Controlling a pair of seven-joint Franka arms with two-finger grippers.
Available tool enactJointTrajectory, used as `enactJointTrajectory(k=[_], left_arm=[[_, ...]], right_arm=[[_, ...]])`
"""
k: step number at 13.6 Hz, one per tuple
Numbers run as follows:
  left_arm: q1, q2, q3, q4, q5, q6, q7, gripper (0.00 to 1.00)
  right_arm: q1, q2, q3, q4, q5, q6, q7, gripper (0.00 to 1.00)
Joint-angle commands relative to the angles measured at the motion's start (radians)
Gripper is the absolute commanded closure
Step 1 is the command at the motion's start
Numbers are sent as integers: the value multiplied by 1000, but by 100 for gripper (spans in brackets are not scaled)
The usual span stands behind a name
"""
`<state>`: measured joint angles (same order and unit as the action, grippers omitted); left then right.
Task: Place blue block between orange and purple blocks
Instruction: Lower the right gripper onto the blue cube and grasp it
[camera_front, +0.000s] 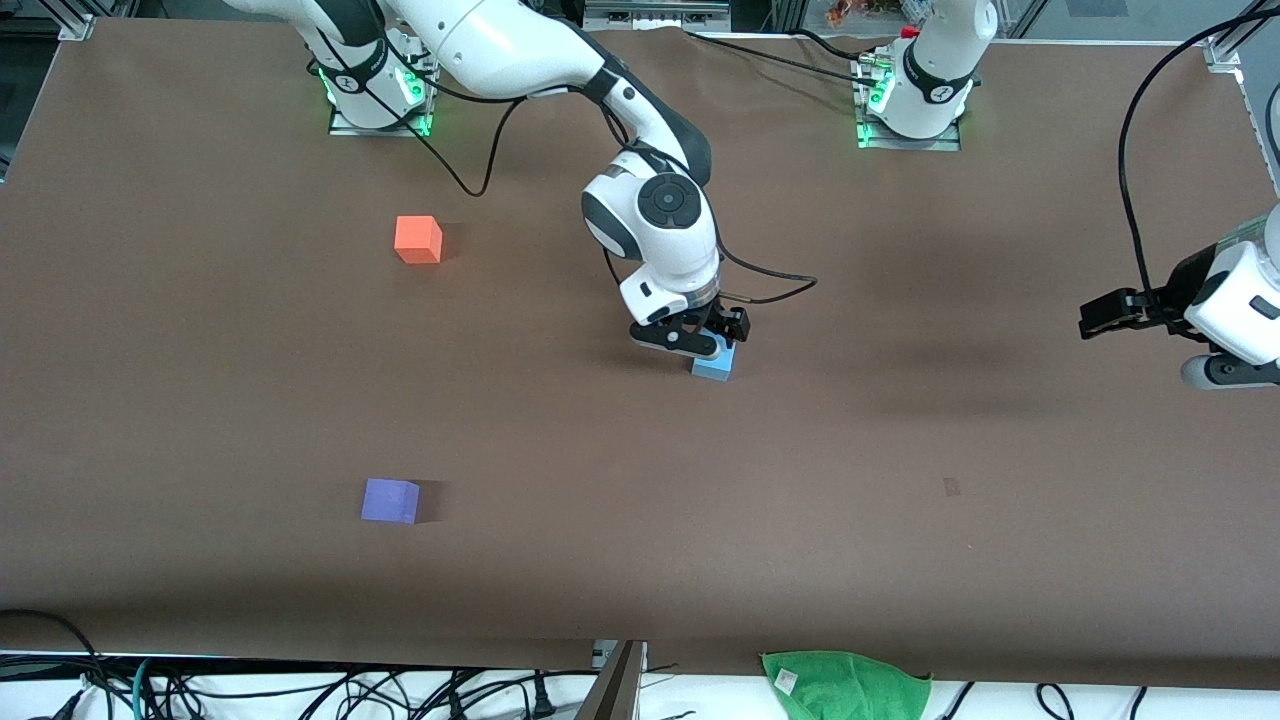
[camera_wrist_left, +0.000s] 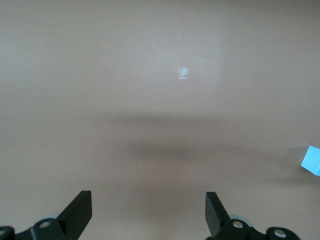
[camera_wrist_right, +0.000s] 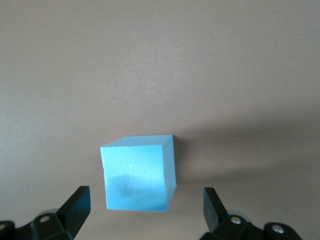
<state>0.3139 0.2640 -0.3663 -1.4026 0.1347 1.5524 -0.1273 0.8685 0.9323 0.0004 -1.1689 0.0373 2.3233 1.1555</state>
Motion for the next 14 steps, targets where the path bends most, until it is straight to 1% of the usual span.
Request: enactJointTrajectory(k=[1, 2, 3, 4, 6, 8, 9, 10, 13, 14], left_arm=[[-39, -93, 28, -43, -23, -8, 26, 0], [-126, -153, 131, -124, -35, 30, 25, 0], [-187, -213, 235, -210, -99, 84, 28, 0], [-200, -247, 274, -261, -162, 119, 62, 0], [-209, -264, 289, -279, -167, 129, 173, 0], [-213, -250, 297, -274, -167, 127, 181, 0], [-207, -240, 297, -271, -167, 123, 182, 0], [-200, -235, 297, -269, -167, 118, 186, 0], [-202, -229, 294, -262, -167, 118, 184, 0], [-202, -229, 291, -262, -167, 118, 186, 0]], right_arm=[[12, 63, -14, 78, -16, 34, 36, 0], [14, 72, -14, 78, -17, 54, 36, 0], [18, 86, -16, 78, -19, 68, 36, 0], [32, 94, -32, 78, -19, 82, 36, 0], [44, 111, -45, 78, -17, 96, 38, 0], [52, 125, -46, 78, -17, 111, 49, 1], [58, 131, -49, 77, -19, 114, 49, 5], [63, 134, -54, 77, -25, 114, 49, 12], [64, 123, -54, 75, -37, 101, 40, 50], [58, 115, -56, 77, -36, 67, 33, 61]])
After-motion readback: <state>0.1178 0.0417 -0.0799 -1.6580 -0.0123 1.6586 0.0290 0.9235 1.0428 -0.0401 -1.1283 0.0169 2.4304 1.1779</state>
